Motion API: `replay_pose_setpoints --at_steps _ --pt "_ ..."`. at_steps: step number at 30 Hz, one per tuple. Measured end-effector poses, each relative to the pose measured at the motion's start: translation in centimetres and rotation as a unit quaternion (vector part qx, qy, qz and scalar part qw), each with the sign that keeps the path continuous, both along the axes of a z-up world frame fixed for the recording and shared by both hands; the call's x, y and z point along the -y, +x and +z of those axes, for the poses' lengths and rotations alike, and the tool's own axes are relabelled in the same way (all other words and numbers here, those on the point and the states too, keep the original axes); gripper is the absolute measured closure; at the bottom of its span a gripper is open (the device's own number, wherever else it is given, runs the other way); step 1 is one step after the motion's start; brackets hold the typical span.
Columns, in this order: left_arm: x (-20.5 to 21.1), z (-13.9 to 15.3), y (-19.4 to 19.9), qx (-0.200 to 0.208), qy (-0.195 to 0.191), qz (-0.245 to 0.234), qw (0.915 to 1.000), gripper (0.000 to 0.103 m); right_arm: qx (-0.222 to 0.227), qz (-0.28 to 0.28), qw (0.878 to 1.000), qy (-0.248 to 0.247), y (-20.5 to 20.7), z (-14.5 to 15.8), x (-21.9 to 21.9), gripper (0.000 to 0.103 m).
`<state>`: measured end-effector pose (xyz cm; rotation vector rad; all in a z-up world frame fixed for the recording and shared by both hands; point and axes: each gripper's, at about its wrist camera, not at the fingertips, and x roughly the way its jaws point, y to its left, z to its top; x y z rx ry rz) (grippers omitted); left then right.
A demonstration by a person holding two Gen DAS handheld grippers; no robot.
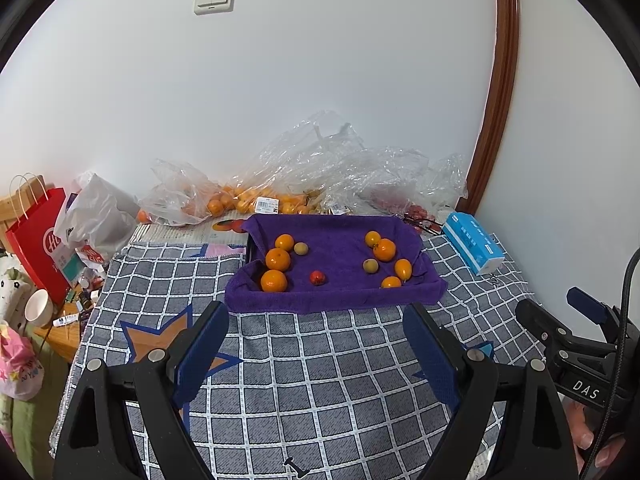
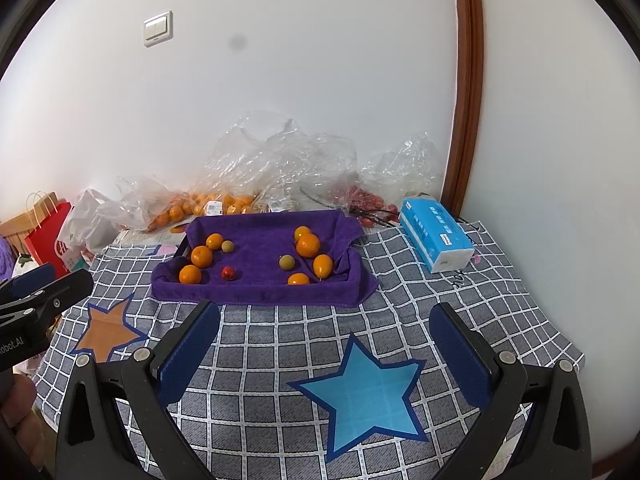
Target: Organize fruits
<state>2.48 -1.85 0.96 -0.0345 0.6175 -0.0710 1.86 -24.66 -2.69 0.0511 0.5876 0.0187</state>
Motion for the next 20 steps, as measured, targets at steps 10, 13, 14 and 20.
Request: replay_pose_setpoints --at_steps 10,13,14,20 --pt "0.00 -0.33 -0.06 -0.002 -0.003 0.002 1.0000 0.015 0.000 0.001 1.000 0.000 -0.05 -0.06 0.08 0.000" --pt "-0.02 -0.33 -0.05 -0.001 -0.002 0.001 1.0000 0.015 0.000 0.000 1.000 0.001 -0.08 -0.13 0.05 0.000" --pt "-0.03 -0.33 -0.06 -0.001 -0.003 0.001 1.0000 0.015 -0.001 0.001 1.000 0.001 -0.07 -0.13 0.01 0.000" --pt "-0.07 -0.36 0.01 0.001 -0.002 0.000 1.0000 0.015 0.002 0.005 1.000 0.001 -0.23 -0.11 -0.19 0.000"
